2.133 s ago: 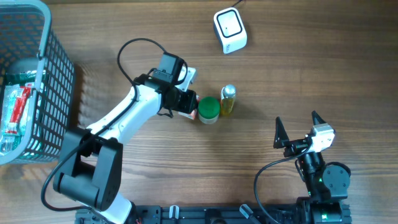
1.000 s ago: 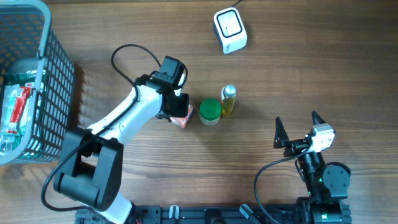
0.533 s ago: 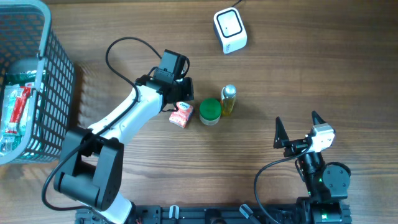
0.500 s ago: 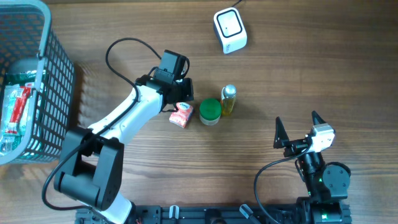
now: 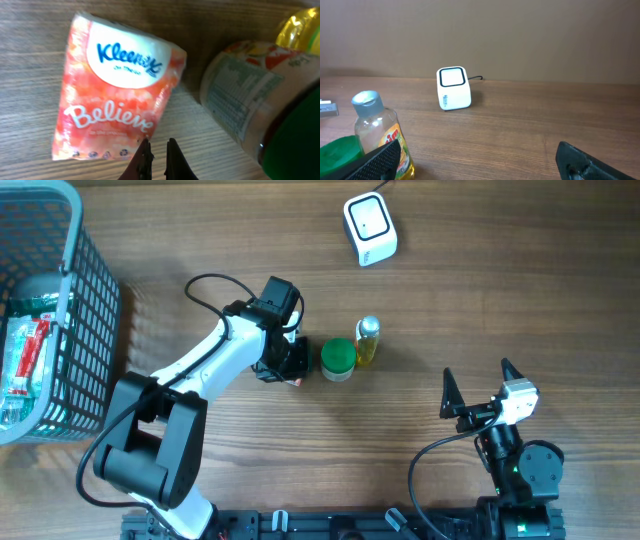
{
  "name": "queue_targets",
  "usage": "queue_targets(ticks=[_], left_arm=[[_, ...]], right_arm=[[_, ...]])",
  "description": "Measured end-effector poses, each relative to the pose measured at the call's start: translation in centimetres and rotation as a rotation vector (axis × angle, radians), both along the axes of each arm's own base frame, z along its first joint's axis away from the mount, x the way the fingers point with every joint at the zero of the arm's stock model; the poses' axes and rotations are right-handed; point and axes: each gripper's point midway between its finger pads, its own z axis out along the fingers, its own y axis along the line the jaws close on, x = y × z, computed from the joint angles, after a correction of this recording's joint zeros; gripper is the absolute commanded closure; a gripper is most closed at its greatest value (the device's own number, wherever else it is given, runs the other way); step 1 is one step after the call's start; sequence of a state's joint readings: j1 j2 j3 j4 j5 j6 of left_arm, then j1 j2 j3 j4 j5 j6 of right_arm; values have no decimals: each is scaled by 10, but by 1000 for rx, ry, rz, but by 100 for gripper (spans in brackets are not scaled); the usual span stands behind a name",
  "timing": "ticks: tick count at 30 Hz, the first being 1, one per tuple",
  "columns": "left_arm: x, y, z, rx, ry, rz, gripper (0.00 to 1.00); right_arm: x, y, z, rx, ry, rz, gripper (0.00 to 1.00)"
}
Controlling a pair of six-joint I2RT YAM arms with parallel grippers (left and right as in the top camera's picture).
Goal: Scan the item barcode
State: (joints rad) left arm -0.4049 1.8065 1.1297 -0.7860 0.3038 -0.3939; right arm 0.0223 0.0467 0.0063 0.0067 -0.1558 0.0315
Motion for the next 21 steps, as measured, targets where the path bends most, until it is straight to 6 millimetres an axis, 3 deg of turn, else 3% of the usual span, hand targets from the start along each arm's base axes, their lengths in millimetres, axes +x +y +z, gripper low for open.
queue_targets(ticks=[12,21], left_arm=[[-7,-14,-2,32,-27,-57,96],[2,21,-13,242,-97,-40,96]], right_arm=[[0,0,0,0,0,0,0],[0,0,0,0,0,0,0]])
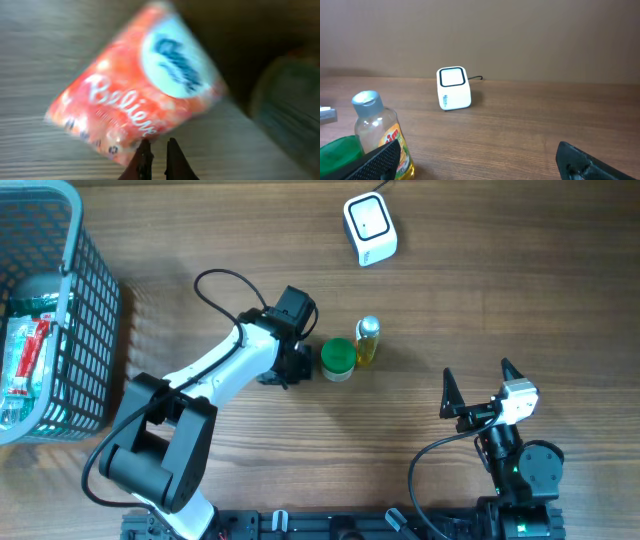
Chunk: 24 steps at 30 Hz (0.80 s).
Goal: Scan the item barcode
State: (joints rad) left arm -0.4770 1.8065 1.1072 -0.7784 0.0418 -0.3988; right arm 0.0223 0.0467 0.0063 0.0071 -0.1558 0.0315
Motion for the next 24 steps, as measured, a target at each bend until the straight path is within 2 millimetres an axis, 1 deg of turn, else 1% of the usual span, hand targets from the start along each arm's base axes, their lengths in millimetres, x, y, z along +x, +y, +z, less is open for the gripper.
queue_targets(ticks=[3,5,7,9,11,12,15,17,18,20,24], left_arm=[[13,16,0,59,-48,30,96],[26,30,1,79,-88,71,92],[40,42,2,82,-126,114,91],[53,52,4,78,-166,153,96],[71,62,8,64,-222,196,96],[75,68,9,61,-233,215,96],[78,67,10,41,-239,221,96],[85,64,19,17,-277,222,96],[91,60,29,-10,-316,221,96],[97,55,36,-40,-343,219,96],[102,42,36,-80,-360,198,96]], right_arm=[[0,0,0,0,0,0,0],[0,0,0,0,0,0,0],[0,0,0,0,0,0,0],[0,0,0,0,0,0,1],[0,0,0,0,0,0,0],[0,0,0,0,0,0,0],[0,0,0,0,0,0,0],[0,0,0,0,0,0,0],[0,0,0,0,0,0,0],[0,0,0,0,0,0,0],[0,0,0,0,0,0,0]])
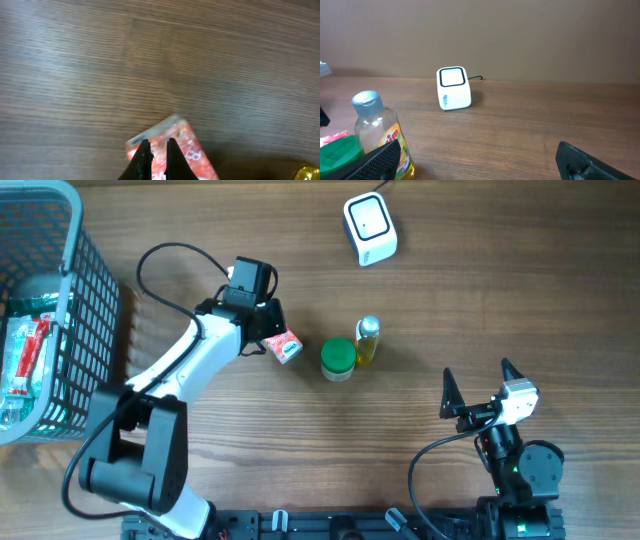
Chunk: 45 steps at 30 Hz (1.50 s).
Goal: Scan the item barcode
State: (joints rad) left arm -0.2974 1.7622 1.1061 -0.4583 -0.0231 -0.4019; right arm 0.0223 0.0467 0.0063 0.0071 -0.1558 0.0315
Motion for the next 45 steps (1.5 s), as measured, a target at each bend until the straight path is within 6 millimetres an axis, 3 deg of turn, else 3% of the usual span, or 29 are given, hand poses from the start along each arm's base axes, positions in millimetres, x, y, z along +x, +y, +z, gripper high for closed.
queue_targets(ticks=[7,10,17,26,29,35,40,45], left_arm=[[-1,-33,-27,-1,17,-90,96],[-3,-42,-27,0,11,-124,96],[-24,-38,-35,13,110,-136,96],[-50,-71,-32,-194,228,-203,96],[-51,-73,-24,-214,220,-196,96],[-36,-63,23,-177,65,-172,96],[-41,-47,17,-95,89,-134,96],[-42,-46,6,-32,93,-133,96]], right_arm=[[0,0,0,0,0,0,0],[0,0,0,0,0,0,0],[0,0,0,0,0,0,0],[0,0,0,0,0,0,0],[0,0,0,0,0,0,0],[0,0,0,0,0,0,0],[0,0,0,0,0,0,0],[0,0,0,0,0,0,0]])
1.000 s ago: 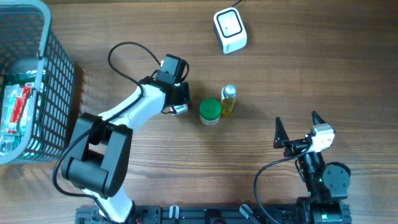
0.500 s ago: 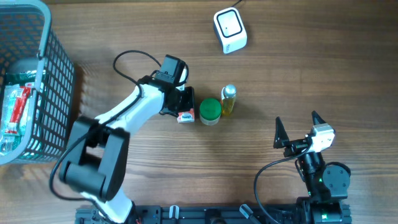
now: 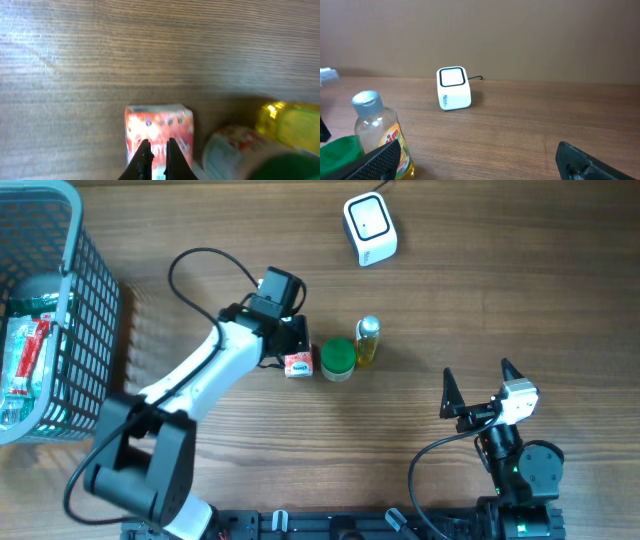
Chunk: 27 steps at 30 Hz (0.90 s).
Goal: Scan the item barcode
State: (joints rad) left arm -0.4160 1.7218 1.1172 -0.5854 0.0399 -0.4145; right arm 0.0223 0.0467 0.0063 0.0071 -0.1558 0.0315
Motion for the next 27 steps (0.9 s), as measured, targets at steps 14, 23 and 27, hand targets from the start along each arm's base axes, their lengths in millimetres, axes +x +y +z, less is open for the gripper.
queue_targets(ticks=[14,23,27], left_arm=[[-24,-33,-38,67,71,-92,96],[-22,-34,-23,37,48,-87,96],[-12,-11,29,18,10,-46,92]], right_arm=[[0,0,0,0,0,0,0],[0,0,0,0,0,0,0],[0,0,0,0,0,0,0]])
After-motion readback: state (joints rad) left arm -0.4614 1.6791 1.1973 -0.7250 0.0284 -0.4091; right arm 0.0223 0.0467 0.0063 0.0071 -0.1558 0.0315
